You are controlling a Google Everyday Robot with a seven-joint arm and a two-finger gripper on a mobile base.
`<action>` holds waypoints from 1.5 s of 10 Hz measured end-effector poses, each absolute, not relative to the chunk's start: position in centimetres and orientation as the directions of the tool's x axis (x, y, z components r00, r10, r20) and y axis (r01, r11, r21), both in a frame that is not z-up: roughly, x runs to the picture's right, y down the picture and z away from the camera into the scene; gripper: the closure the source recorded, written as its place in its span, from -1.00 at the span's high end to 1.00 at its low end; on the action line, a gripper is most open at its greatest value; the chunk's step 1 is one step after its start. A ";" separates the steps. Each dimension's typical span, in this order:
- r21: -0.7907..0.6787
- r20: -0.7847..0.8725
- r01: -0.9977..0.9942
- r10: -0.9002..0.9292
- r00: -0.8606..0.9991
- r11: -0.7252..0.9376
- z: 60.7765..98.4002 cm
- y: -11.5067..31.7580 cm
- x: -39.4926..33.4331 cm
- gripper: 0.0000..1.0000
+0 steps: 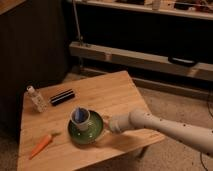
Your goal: Push the ceramic bowl across the table
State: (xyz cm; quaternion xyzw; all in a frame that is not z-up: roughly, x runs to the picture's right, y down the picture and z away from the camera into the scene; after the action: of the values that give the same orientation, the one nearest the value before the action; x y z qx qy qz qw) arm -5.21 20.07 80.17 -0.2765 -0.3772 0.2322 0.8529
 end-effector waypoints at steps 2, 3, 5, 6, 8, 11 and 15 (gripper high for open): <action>-0.642 0.533 -0.166 0.592 0.604 0.748 80.1 19.3 -6.5 0.58; -0.639 0.547 -0.148 0.581 0.603 0.755 80.1 18.7 -7.6 0.58; -0.638 0.563 -0.122 0.568 0.601 0.760 80.0 18.2 -9.1 0.58; -0.636 0.569 -0.113 0.563 0.600 0.763 80.0 18.0 -9.7 0.58; -0.636 0.576 -0.101 0.558 0.598 0.765 79.9 17.8 -10.4 0.58; -0.635 0.559 -0.123 0.563 0.609 0.763 80.3 17.5 -9.4 0.58; -0.626 0.535 -0.173 0.580 0.615 0.760 79.8 17.5 -3.4 0.58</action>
State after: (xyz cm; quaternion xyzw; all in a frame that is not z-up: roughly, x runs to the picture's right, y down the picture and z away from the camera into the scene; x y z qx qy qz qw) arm -3.43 17.53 79.82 -0.2679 -0.3802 0.2193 0.8577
